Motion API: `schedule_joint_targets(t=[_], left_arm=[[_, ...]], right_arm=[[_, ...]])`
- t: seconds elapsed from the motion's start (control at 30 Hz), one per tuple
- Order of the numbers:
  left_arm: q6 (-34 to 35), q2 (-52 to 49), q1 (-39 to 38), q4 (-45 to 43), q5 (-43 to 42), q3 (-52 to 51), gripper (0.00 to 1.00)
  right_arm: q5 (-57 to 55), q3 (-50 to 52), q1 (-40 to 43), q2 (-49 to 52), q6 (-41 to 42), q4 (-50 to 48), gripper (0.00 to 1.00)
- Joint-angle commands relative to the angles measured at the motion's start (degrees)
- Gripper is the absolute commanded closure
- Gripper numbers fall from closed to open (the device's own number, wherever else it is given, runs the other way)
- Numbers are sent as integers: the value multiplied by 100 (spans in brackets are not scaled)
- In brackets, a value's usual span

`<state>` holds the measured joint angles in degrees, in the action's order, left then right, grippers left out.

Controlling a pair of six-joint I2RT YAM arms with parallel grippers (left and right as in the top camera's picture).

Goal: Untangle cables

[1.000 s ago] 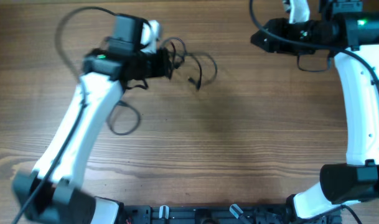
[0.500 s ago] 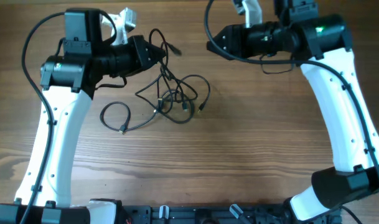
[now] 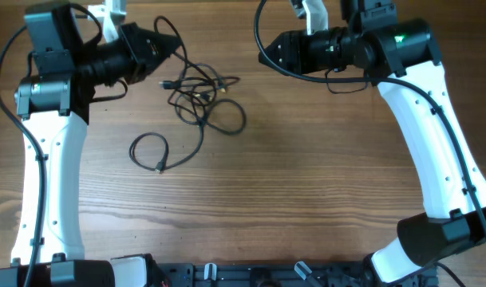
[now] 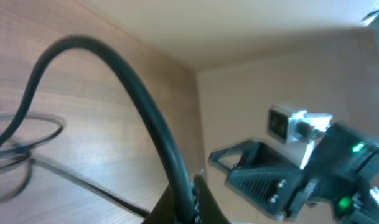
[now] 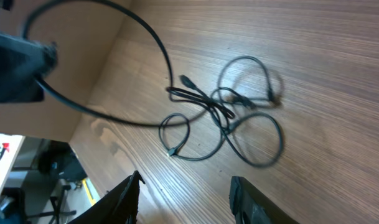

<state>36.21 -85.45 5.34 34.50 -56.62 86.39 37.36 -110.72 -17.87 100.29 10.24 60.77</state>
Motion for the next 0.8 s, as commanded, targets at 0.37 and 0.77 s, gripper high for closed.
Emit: schedule_joint_targets(t=[0.37, 0.77], left_arm=[[6872, 485, 57, -6041, -1014, 37, 96], [8817, 608, 57, -7281, 754, 37, 96]], right_arm=[[238, 59, -17, 468, -280, -72, 51], [555, 59, -61, 505, -481, -79, 51]])
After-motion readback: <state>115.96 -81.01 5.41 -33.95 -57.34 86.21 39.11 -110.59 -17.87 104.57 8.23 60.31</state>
